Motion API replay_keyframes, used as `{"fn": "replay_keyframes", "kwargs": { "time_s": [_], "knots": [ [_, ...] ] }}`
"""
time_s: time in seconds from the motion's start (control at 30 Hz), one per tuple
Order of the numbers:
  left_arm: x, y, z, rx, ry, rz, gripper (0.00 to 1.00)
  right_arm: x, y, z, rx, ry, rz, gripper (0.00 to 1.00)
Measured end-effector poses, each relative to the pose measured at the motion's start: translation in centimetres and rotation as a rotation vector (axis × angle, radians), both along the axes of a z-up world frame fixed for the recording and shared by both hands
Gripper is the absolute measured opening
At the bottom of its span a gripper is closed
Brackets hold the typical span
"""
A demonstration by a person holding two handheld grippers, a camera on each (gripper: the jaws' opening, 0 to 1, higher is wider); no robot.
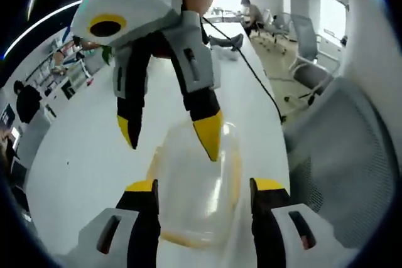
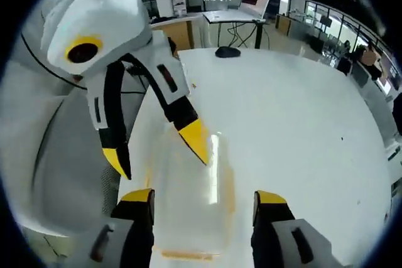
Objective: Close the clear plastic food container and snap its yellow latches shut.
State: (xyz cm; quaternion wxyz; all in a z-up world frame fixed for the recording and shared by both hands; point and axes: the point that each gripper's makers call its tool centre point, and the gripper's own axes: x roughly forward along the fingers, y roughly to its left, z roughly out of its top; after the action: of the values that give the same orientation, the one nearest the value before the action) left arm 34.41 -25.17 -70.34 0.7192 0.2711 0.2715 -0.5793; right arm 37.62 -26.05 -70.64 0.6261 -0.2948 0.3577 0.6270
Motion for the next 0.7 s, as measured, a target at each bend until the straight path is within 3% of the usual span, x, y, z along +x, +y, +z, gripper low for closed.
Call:
{"fn": "replay_keyframes", "kwargs": {
  "time_s": [0.27, 0.4, 0.5, 0.7],
  "knots": [
    [0.8, 0.3, 1.6, -0.096, 0.06, 0.086, 0.63, -0.6, 0.2, 1.3, 0.097, -0.075, -0.08, 0.73],
    [0.7, 0.3, 1.9, -0.116, 0.072, 0.088, 0.69, -0.9, 0.1, 1.8, 0.149, -0.089, -0.129, 0.8],
    [0.8, 0.3, 2.5, -0.153, 0.079, 0.112, 0.72, -1.4, 0.1, 2.1, 0.191, -0.057, -0.183, 0.87],
    [0.9, 0.8, 2.8, -0.193, 0.096, 0.144, 0.81, -1.2, -0.7, 2.2, 0.235, -0.102, -0.259, 0.98]
  ]
}}
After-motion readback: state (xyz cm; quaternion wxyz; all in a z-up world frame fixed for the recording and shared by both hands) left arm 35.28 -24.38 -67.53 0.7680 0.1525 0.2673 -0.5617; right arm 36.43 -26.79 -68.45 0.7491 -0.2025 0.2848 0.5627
